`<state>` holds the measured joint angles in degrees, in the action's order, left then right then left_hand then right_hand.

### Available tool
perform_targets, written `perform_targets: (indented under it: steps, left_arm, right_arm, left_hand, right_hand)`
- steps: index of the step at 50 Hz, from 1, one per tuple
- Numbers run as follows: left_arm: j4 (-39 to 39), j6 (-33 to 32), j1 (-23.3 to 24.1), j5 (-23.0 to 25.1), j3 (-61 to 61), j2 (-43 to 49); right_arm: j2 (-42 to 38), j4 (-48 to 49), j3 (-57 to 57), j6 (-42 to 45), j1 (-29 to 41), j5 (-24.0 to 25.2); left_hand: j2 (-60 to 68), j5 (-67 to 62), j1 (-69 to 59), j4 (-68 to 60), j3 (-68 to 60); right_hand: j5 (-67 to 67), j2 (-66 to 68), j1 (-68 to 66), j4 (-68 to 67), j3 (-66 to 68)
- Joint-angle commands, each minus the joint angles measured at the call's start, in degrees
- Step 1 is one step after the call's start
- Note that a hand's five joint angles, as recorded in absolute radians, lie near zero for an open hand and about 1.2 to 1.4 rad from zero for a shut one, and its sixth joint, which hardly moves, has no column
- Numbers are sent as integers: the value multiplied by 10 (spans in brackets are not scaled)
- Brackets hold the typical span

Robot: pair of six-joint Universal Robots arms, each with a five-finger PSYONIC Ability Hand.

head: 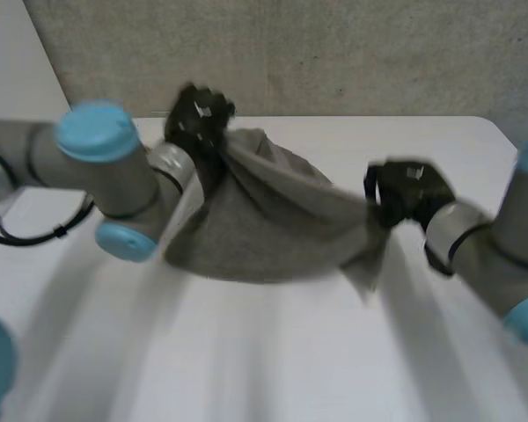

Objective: Fold the towel.

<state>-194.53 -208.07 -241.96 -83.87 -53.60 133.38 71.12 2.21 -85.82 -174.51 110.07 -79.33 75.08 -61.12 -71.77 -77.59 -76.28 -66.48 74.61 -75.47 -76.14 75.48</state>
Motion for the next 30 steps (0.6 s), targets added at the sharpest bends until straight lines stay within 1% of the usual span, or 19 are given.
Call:
perform_targets:
  steps: [1,2,3,4,5,6,7,9,10,12,16,19,21,22,23,24,26,27,30]
  left_arm:
    - [-3,52,-24,-1,-33,-147]
    - [-3,77,-31,-1,-38,-176]
    - [-3,77,-31,-1,-38,-176]
    - [-3,104,-36,-1,-41,-205]
    - [-3,131,-41,-1,-45,-235]
    - [-3,131,-41,-1,-45,-235]
    - [-3,157,-47,0,-50,-260]
    - [-3,179,-52,1,-56,-281]
    - [-5,198,-58,2,-62,-296]
    - [-8,209,-63,3,-65,-305]
    - [-14,216,-77,6,-75,-309]
    - [-16,215,-94,14,-84,-301]
    - [-20,210,-105,25,-93,-269]
    - [-20,210,-105,25,-93,-269]
    - [-22,205,-111,31,-92,-237]
    - [-22,205,-111,31,-92,-237]
    - [-24,187,-125,44,-87,-180]
    - [-25,173,-133,49,-82,-155]
    - [-25,157,-138,55,-72,-130]
  right_arm:
    - [124,-115,161,-3,-31,68]
    - [125,-115,161,-3,-31,68]
    - [135,-138,207,-3,-38,76]
    - [142,-163,254,-3,-41,80]
    - [142,-163,254,-3,-41,80]
    - [146,-187,297,-3,-44,83]
    - [146,-187,297,-3,-44,83]
    - [141,-230,374,5,-43,85]
    - [140,-230,374,5,-43,85]
    - [129,-262,430,15,-43,87]
    - [89,-281,461,41,-44,86]
    - [45,-301,476,78,-39,78]
    - [24,-310,479,102,-38,76]
    - [1,-316,481,129,-35,70]
    - [-27,-316,486,153,-26,62]
    - [-27,-316,486,153,-26,62]
    - [-84,-315,501,194,3,36]
    - [-84,-315,501,194,3,36]
    - [-140,-306,534,223,34,-3]
  left_hand:
    - [49,-89,-82,-24,-37]
    - [49,-89,-82,-24,-37]
    - [49,-89,-82,-24,-37]
    - [49,-89,-82,-24,-37]
    - [49,-89,-82,-24,-37]
    - [49,-89,-82,-24,-37]
    - [49,-89,-82,-24,-37]
    - [49,-89,-82,-24,-37]
    - [49,-89,-82,-24,-37]
    - [49,-89,-82,-24,-37]
    - [49,-89,-82,-24,-37]
    - [49,-89,-82,-24,-37]
    - [49,-89,-82,-24,-37]
    - [49,-89,-82,-24,-37]
    - [49,-89,-82,-24,-37]
    - [49,-89,-82,-24,-37]
    - [49,-89,-82,-24,-37]
    - [49,-89,-82,-24,-37]
    - [49,-89,-82,-24,-37]
  right_hand:
    - [-35,54,-45,-39,45]
    - [-35,54,-45,-39,45]
    - [-35,54,-45,-39,45]
    - [-35,54,-45,-39,45]
    - [-35,54,-45,-39,45]
    - [-35,54,-45,-39,45]
    - [-35,54,-45,-39,45]
    - [-35,54,-45,-39,45]
    - [-35,54,-45,-39,45]
    - [-35,54,-45,-39,45]
    - [-35,54,-45,-39,45]
    - [-35,54,-45,-39,45]
    - [-35,54,-45,-39,45]
    - [-35,54,-45,-39,45]
    - [-35,54,-45,-39,45]
    - [-35,54,-45,-39,45]
    - [-35,54,-45,-39,45]
    - [-35,54,-45,-39,45]
    - [-35,54,-45,-39,45]
